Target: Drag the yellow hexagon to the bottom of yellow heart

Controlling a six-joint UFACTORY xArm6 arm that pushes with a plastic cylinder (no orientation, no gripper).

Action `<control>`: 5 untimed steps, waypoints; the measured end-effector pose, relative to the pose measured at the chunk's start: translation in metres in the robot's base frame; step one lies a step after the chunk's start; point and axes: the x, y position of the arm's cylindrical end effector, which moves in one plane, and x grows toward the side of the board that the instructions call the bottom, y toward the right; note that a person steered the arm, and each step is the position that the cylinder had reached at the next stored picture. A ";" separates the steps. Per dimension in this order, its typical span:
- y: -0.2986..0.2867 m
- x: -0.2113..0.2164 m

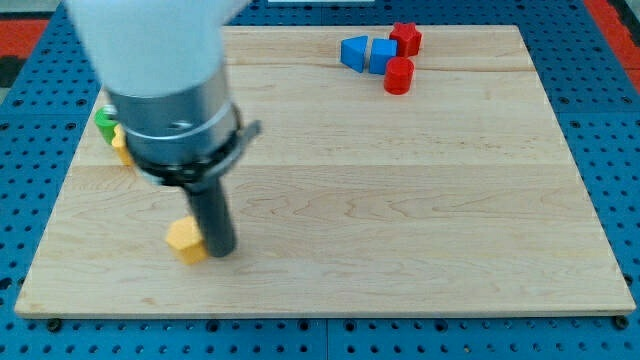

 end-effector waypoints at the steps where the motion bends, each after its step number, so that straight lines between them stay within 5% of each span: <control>1: -0.036 0.006; 5: -0.143 0.005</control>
